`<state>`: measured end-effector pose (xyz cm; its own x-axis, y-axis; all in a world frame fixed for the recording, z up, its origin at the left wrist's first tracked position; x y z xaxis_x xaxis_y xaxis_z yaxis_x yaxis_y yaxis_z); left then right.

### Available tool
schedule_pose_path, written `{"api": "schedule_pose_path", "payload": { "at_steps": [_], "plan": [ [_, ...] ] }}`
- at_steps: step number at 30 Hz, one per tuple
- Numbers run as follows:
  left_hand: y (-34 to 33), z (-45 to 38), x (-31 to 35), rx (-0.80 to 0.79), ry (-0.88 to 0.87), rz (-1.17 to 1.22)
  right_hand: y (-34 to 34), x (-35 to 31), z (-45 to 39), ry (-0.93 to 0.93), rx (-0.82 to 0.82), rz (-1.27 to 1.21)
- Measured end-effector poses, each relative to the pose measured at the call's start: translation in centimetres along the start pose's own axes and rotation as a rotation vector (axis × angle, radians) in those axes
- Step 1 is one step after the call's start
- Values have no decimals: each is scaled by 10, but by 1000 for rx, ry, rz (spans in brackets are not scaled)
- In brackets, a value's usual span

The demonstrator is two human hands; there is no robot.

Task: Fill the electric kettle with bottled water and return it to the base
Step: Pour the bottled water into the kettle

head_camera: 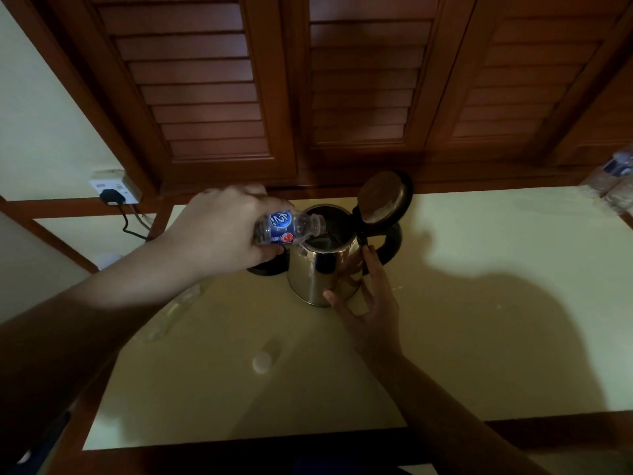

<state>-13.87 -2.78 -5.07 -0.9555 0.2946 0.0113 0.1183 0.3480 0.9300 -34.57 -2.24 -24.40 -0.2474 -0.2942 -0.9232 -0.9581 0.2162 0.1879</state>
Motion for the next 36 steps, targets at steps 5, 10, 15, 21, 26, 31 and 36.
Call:
{"api": "schedule_pose_path", "payload": {
  "at_steps": [5,10,15,21,26,31,36],
  "plan": [
    [2,-2,1,11,-12,-26,1,-3,0,11,-2,10],
    [2,-3,4,20,-34,-40,2,-2,0,16,14,11],
    [4,-4,6,27,-45,-60,2,-2,0,19,16,1],
    [2,-6,6,-3,-59,-80,2,-4,0,30,17,11],
    [2,-11,10,-37,-84,-105,2,-3,-1,31,17,25],
    [4,-17,21,-93,-116,-164,2,-5,-1,20,18,48],
    [7,-24,32,-87,-192,-205,2,-4,-1,4,12,34]
  ]
}}
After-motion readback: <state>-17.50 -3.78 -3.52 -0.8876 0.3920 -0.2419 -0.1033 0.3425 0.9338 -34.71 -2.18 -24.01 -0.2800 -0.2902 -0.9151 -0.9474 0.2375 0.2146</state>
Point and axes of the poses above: each hand's wrist, its own z-axis away from the middle knuckle, its own y-axis out of the back of the hand, x = y × z, the point moved 9 cm from there along -z, towards the middle knuckle, and after that the axes turned 11 degrees about x, right-handed, at the moved point
